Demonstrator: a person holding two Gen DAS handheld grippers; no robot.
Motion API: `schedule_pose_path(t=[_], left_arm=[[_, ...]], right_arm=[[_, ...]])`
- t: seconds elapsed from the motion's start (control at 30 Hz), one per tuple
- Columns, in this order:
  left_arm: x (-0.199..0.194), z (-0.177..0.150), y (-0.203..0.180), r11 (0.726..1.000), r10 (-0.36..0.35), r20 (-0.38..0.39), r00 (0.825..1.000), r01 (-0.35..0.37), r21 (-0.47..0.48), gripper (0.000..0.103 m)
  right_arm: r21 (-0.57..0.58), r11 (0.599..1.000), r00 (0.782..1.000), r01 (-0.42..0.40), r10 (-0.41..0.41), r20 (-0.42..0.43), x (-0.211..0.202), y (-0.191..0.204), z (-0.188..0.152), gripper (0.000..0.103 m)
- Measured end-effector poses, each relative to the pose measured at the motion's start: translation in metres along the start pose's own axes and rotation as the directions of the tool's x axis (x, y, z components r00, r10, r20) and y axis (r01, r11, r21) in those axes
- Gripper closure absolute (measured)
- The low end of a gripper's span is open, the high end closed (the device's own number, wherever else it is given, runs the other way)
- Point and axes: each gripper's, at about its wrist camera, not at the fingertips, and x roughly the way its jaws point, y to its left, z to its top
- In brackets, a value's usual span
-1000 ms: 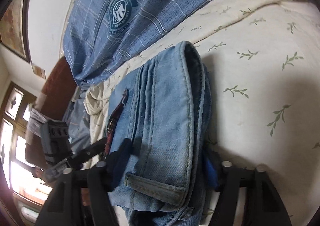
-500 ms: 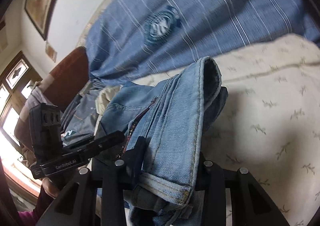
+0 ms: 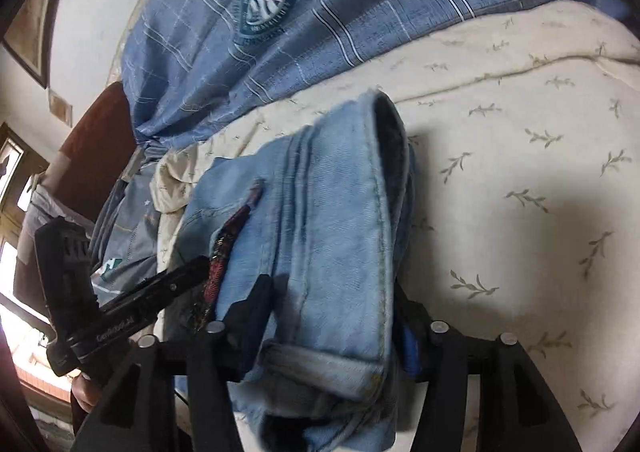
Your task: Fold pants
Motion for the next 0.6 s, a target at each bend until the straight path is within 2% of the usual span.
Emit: schedule_pose_path(t=[0.1, 0.17, 0.33, 0.43, 0.6], left_arm=[[-0.023, -0.005, -0.005, 0.998, 0.049, 0.080, 0.996, -0.051, 0.021, 0.029], [-0.041, -0.007, -0.010, 0.995, 0.088, 0.142, 0.986, -0.095, 0.043, 0.025], [-0.085, -0.011, -0.017, 0.974, 0.194, 0.272, 0.943, -0.219, 0.063, 0.018], [-0.101, -0.017, -0.013, 0.966, 0.232, 0.303, 0.924, -0.255, 0.038, 0.016], [-0.125, -0.025, -0.011, 0.956, 0.267, 0.324, 0.907, -0.291, 0.027, 0.015]], right_arm=[[-0.060, 0.998, 0.999, 0.032, -0.030, 0.035, -0.013, 0.007, -0.006, 0.040], [-0.110, 0.991, 0.995, 0.071, -0.063, 0.073, -0.026, 0.013, -0.011, 0.040], [-0.153, 0.980, 0.975, 0.130, -0.099, 0.198, -0.061, 0.021, -0.020, 0.039], [-0.150, 0.973, 0.953, 0.178, -0.133, 0.271, -0.080, 0.024, -0.021, 0.039], [-0.113, 0.968, 0.923, 0.223, -0.172, 0.345, -0.108, 0.022, -0.025, 0.038]])
